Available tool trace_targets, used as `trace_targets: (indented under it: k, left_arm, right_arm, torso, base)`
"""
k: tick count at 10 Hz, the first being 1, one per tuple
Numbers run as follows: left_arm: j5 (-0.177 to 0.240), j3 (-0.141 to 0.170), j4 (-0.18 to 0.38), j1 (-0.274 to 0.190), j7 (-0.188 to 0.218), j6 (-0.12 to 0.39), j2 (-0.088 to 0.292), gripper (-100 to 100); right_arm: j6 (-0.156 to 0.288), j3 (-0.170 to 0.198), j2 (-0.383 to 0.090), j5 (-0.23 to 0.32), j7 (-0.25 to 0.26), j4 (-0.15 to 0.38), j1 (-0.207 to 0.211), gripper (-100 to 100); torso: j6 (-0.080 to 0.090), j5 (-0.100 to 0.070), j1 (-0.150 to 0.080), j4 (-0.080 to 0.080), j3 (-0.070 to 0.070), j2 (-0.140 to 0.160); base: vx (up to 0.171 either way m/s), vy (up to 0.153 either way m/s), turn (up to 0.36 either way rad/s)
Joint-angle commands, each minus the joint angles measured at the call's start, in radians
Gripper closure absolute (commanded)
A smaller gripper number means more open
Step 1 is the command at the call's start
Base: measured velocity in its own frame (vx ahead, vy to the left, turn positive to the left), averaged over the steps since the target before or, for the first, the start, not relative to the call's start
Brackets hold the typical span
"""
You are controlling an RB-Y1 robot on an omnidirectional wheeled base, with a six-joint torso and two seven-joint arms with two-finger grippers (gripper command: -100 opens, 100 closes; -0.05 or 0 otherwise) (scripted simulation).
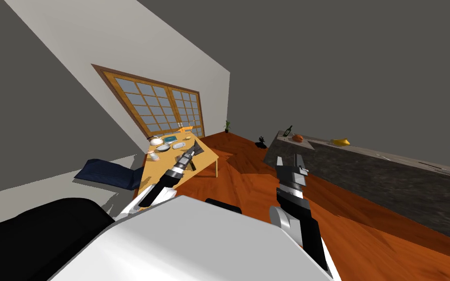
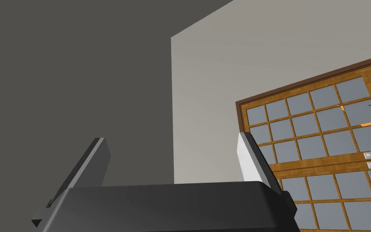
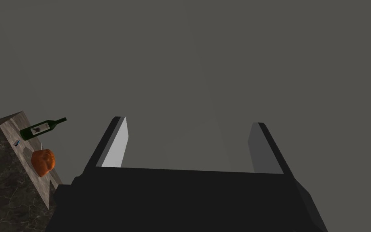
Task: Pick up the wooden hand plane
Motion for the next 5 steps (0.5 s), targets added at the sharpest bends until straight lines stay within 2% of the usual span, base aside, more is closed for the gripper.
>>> trace_targets:
  k: [1,4,5]
  left_arm:
    - [-0.003,0.003,0.026,0.022,-0.019,0.050,0.019,-100]
    - [0.001,0.018,0.059,0.042,-0.040,0.144,0.045,-100]
    - [0.001,0.018,0.059,0.042,-0.040,0.151,0.045,-100]
  right_arm:
    - [0.000,0.000,0.000,0.000,0.000,0.000,0.000,0]
    - [0.000,0.000,0.000,0.000,0.000,0.000,0.000,0]
    - [0.000,0.000,0.000,0.000,0.000,0.000,0.000,0]
  torso:
    - [0.000,0.000,0.000,0.000,0.000,0.000]
    - [0.000,0.000,0.002,0.000,-0.001,-0.001]
    - [0.000,0.000,0.002,0.000,0.000,0.000]
  base:
    - [0.042,-0.056,0.014]
    - [0.052,-0.034,-0.008]
    - [0.038,-0.020,-0.008]
